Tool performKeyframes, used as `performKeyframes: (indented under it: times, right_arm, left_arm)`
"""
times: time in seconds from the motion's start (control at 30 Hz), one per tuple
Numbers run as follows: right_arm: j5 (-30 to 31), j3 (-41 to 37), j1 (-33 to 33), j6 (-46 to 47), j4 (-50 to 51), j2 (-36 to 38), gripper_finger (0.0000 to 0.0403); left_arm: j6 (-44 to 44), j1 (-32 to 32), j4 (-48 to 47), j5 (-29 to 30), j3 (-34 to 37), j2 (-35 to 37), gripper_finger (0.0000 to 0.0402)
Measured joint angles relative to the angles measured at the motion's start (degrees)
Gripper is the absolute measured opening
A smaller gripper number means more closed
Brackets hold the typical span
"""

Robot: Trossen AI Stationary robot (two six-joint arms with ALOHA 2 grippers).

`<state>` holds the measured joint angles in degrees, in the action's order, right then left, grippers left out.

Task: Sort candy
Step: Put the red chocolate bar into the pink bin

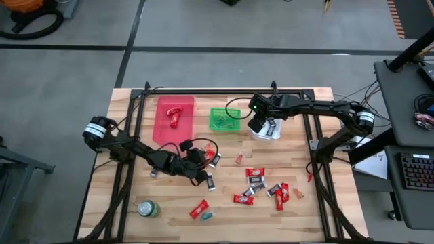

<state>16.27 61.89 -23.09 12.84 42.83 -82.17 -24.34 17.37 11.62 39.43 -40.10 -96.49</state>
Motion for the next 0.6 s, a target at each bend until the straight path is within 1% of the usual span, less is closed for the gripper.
performKeyframes:
  times: [0.17,0.33,0.47,0.6]
  right_arm:
    - [-0.05,0.0,0.16,0.0,0.07,0.0,0.0144]
    - [-0.22,0.0,0.63,-0.45,-0.13,0.0,0.0144]
    - [-0.24,0.0,0.76,-0.73,-0.18,0.0,0.0144]
    - [-0.22,0.0,0.83,-0.85,-0.33,0.0,0.0144]
  left_arm:
    - [-0.78,-0.01,-0.71,-0.03,-1.67,-2.0,0.0129]
    - [-3.53,-0.01,-4.55,-0.24,-3.02,-2.89,0.0129]
    - [-4.94,-0.02,-5.95,-2.38,-3.87,-4.1,0.0129]
    - [-6.43,-0.02,-6.72,-2.92,-4.21,-5.32,0.0129]
